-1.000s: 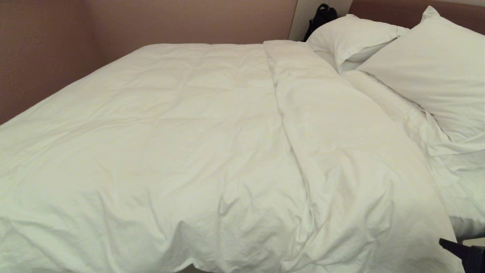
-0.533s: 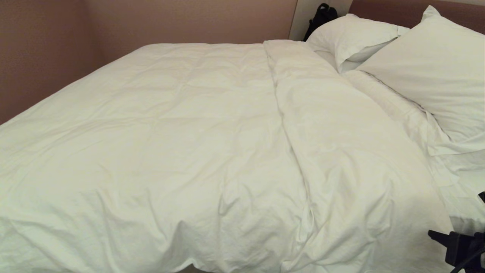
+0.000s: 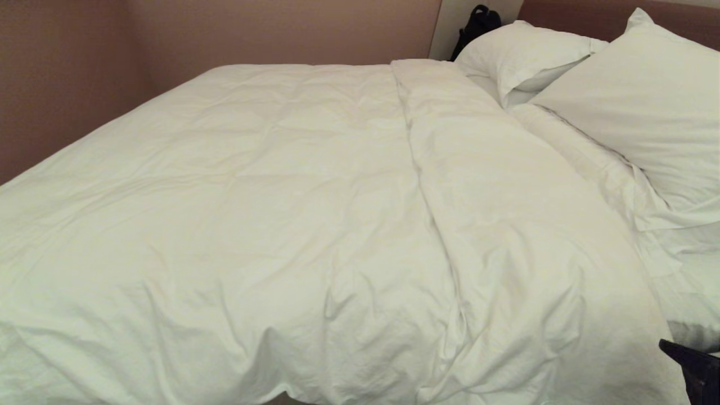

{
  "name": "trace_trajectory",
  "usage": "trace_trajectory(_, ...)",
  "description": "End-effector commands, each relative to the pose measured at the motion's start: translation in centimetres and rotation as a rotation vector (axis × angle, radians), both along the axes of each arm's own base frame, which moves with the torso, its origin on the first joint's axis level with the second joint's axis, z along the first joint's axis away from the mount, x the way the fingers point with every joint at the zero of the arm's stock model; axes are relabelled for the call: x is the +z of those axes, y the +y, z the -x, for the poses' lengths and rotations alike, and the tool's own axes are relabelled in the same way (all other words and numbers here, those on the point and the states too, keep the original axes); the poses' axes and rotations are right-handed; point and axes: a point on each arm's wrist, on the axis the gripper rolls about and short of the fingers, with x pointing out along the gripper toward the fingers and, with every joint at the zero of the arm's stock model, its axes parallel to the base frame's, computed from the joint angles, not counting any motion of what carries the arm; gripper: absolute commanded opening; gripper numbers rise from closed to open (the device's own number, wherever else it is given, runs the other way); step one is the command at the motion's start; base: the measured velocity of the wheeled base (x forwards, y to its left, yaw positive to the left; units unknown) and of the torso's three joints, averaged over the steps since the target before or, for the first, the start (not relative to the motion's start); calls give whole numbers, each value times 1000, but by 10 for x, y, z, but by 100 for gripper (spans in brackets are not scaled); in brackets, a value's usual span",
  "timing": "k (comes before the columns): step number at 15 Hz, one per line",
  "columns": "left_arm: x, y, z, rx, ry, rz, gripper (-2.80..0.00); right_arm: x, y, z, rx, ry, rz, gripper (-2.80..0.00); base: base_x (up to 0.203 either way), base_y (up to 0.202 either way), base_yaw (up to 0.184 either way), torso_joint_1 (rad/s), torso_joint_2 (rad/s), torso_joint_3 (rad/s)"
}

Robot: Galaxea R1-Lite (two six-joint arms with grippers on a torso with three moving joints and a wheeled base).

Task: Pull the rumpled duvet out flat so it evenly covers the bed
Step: Flatten the corners of the folded blanket

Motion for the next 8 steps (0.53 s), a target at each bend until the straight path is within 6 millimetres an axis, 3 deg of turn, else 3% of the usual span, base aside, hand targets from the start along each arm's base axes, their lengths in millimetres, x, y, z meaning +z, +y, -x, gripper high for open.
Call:
trace_trajectory(1, 0, 0, 0, 1, 1, 1, -280, 6, 2, 29, 34, -49, 20, -280, 0, 0, 0, 0, 0, 0)
trace_trajectory(4, 0, 0, 0, 1, 1, 1, -280, 28, 2, 37, 12, -57, 27, -280, 0, 0, 0, 0, 0, 0)
trace_trajectory(8, 0, 0, 0, 1, 1, 1, -280, 36, 1, 28, 29, -48, 75, -280, 0, 0, 0, 0, 0, 0)
